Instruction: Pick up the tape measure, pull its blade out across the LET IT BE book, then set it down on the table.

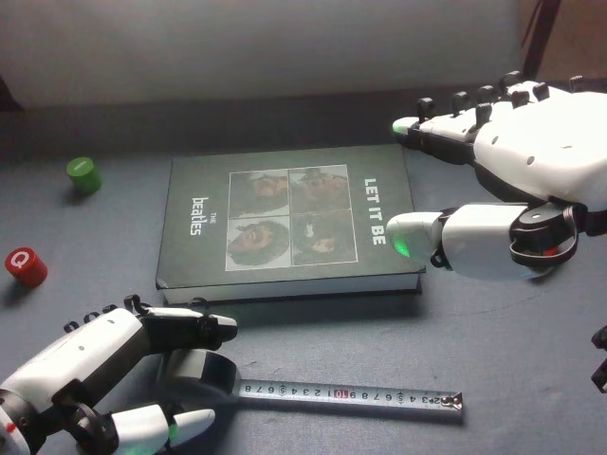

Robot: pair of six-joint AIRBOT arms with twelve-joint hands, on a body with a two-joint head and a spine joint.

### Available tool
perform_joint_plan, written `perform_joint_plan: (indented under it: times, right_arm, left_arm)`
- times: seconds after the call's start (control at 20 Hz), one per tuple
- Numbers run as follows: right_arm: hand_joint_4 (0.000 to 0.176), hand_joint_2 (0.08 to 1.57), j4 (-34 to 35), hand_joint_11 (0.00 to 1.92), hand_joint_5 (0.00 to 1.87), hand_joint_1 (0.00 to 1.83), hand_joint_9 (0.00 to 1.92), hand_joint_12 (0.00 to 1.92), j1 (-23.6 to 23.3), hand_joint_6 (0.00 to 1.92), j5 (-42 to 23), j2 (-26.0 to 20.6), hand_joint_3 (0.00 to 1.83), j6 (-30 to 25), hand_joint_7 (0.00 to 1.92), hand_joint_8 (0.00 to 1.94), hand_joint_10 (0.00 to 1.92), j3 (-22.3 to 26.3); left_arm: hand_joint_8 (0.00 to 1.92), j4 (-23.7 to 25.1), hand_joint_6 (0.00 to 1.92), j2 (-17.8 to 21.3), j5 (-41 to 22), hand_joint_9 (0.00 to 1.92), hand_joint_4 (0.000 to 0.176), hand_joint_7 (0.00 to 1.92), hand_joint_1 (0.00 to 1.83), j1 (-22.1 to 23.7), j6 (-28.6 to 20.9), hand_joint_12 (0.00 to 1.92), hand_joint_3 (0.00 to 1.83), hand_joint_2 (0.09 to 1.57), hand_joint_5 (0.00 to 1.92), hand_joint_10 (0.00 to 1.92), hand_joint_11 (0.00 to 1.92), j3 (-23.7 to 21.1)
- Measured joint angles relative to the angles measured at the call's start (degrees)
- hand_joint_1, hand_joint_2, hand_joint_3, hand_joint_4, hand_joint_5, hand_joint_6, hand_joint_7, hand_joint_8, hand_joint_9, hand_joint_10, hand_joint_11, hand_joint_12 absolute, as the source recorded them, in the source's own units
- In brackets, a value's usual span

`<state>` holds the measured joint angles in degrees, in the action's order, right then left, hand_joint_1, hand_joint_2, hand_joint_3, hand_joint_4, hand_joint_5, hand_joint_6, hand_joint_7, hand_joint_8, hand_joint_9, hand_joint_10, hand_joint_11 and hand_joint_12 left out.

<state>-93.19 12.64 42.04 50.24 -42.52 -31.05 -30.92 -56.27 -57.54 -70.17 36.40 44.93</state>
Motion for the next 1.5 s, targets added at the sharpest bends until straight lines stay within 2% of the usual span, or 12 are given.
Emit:
perform_joint_plan:
  times: [0.1, 0.15, 0.25, 0.5, 0.65, 0.8, 1.05, 1.1, 1.25, 1.3, 1.35, 1.5]
  right_arm:
    - [0.079, 1.20, 0.00, 0.00, 0.13, 0.08, 0.21, 0.79, 0.00, 0.00, -0.02, 0.00, 0.00, 0.00, 0.21, 0.00, 0.00, 0.00]
    - [0.078, 1.20, 0.00, 0.00, 0.13, 0.08, 0.21, 0.79, 0.00, 0.00, -0.07, 0.00, 0.00, 0.00, 0.21, 0.00, 0.00, 0.00]
    - [0.075, 1.21, 0.00, 0.00, 0.13, 0.08, 0.22, 0.79, 0.00, 0.00, -0.09, 0.00, 0.00, 0.00, 0.21, 0.00, 0.00, 0.00]
    - [0.072, 1.21, -0.11, 0.00, 0.13, 0.08, 0.22, 0.80, -0.13, 0.00, -0.33, 0.00, 0.00, 0.17, 0.21, 0.00, 0.00, 0.00]
    - [0.062, 1.17, -0.20, 0.00, 0.21, 0.25, 0.26, 0.85, -0.72, 0.01, -0.46, 0.00, 0.00, 1.01, 0.27, 0.01, 0.01, 0.00]
    - [0.001, 1.09, -2.56, 0.03, 0.38, 0.66, 0.34, 0.91, -1.88, 0.03, -0.48, 0.24, 0.00, 1.07, 0.37, 0.01, 0.02, 0.00]
    - [0.000, 1.10, -1.07, 0.19, 0.56, 0.95, 0.52, 0.92, -6.01, 0.01, -0.31, 1.73, 0.00, 5.75, 0.52, 0.01, 0.02, -0.04]
    - [0.000, 1.10, 7.15, 0.23, 0.57, 0.97, 0.55, 0.92, -10.40, 0.01, 1.18, 5.18, 0.00, 13.68, 0.55, 0.00, 0.01, -1.33]
    - [0.000, 1.11, 15.34, 0.31, 0.63, 0.99, 0.64, 0.93, -13.77, 0.01, 3.54, 9.40, 0.00, 20.04, 0.64, 0.01, 0.02, -4.50]
    - [0.000, 1.12, 17.38, 0.34, 0.67, 1.00, 0.71, 0.92, -14.56, 0.01, 4.52, 10.75, 0.00, 21.46, 0.72, 0.01, 0.02, -5.66]
    - [0.000, 1.12, 18.67, 0.35, 0.68, 0.99, 0.73, 0.91, -15.39, 0.01, 5.42, 12.31, 0.00, 22.40, 0.75, 0.01, 0.02, -7.19]
    - [0.000, 1.11, 20.35, 0.39, 0.75, 0.98, 0.77, 0.93, -17.14, 0.03, 7.41, 16.00, 0.00, 23.37, 0.82, 0.03, 0.03, -10.64]
  left_arm:
    - [0.96, 0.20, 0.67, 0.00, -1.05, 0.96, 0.000, 0.95, 1.49, -0.17, 0.02, 1.44, 0.00, 1.09, 0.99, 1.10, 0.90, 0.15]
    - [0.98, 0.22, 0.62, -0.17, -0.90, 0.95, 0.000, 0.94, 1.49, -0.66, -0.42, 1.39, 0.00, 1.08, 1.03, 1.11, 0.95, 0.17]
    - [1.02, 0.24, 0.71, -0.48, -1.01, 0.99, 0.000, 0.94, 1.39, -0.66, -0.33, 1.00, 0.00, 1.09, 1.04, 1.16, 1.04, 0.17]
    - [0.95, 0.50, 0.75, -0.55, -1.44, 1.00, 0.000, 0.97, 1.38, -0.72, 0.00, 0.92, 0.00, 1.09, 1.04, 1.15, 1.02, 0.17]
    - [0.93, 0.26, 0.75, 0.81, 0.24, 1.00, 0.000, 0.97, 1.38, 0.02, -0.26, 0.92, 0.00, 1.08, 1.05, 1.14, 1.02, -1.25]
    - [0.93, 0.44, 0.73, 4.07, 4.02, 1.00, 0.000, 0.98, 1.39, 3.41, -0.42, 0.92, 0.00, 1.08, 1.05, 1.14, 1.02, -3.61]
    - [0.87, -0.59, 0.72, 10.16, 7.52, 0.99, 0.000, 1.05, 1.39, 9.42, -0.37, 0.92, 0.00, 1.08, 1.03, 1.16, 1.03, -6.16]
    - [0.86, 0.13, 0.72, 12.61, 10.47, 0.99, 0.000, 1.05, 1.39, 12.22, -0.39, 0.92, 0.00, 1.08, 1.03, 1.15, 1.03, -6.78]
    - [0.90, 1.11, 0.76, 14.05, 15.26, 1.02, 0.000, 1.01, 1.39, 16.52, -0.31, 0.91, 0.00, 1.08, 1.02, 1.13, 1.03, -4.52]
    - [0.87, 1.42, 0.70, 14.19, 16.26, 1.01, 0.000, 1.00, 1.47, 17.64, -0.28, 1.29, 0.00, 1.07, 1.02, 1.03, 0.97, -3.17]
    - [0.87, 1.51, 0.67, 14.23, 17.86, 1.00, 0.000, 0.99, 1.49, 18.97, -0.35, 1.39, 0.00, 1.07, 1.03, 1.01, 0.96, -1.53]
    - [0.86, 1.68, 0.66, 12.81, 22.14, 1.00, 0.000, 0.99, 1.50, 22.95, -1.66, 1.39, 0.00, 1.07, 1.03, 1.01, 0.96, 3.43]
